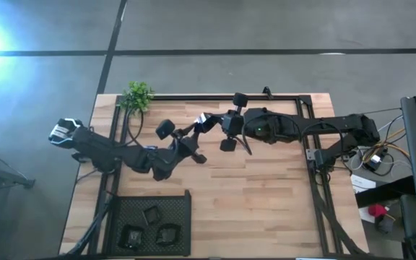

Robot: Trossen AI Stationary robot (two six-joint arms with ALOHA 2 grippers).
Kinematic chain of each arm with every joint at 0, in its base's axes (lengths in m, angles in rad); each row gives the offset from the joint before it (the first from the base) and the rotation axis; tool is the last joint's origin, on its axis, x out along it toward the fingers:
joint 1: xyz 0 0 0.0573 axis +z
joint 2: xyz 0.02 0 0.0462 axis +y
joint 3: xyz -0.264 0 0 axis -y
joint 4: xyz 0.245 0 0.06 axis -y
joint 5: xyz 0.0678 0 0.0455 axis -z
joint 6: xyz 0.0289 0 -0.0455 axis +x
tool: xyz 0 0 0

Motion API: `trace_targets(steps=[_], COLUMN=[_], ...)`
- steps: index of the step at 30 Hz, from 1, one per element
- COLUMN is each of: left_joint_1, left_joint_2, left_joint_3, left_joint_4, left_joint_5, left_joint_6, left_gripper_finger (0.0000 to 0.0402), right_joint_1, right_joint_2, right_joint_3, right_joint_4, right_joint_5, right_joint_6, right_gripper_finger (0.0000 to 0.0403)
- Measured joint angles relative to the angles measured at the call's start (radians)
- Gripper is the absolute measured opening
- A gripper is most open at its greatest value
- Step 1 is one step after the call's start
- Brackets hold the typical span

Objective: Pick & Place Mini shaped plates
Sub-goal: Stack the distorted square plate on top of the distorted square plate on the shelf

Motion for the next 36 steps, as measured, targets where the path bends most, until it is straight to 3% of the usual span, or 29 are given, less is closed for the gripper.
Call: trace_targets(steps=[8,16,36], left_joint_1=[0.027,0.034,0.035], left_joint_2=[-0.001,-0.001,-0.001], left_joint_3=[-0.010,-0.010,-0.010], left_joint_4=[-0.004,-0.003,-0.006], left_joint_5=[0.009,-0.008,-0.004], left_joint_6=[-0.028,-0.034,-0.034], left_gripper_finger=[0.0079,0.0007,0.0000], right_joint_1=[0.000,0.002,0.002], right_joint_2=[0.000,0.000,0.000], right_joint_3=[0.000,0.000,0.000], right_joint_4=[-0.002,-0.002,-0.001], right_joint_5=[0.000,0.000,-0.001], right_joint_6=[0.000,0.004,0.030], right_gripper_finger=[0.0008,0.0008,0.0009])
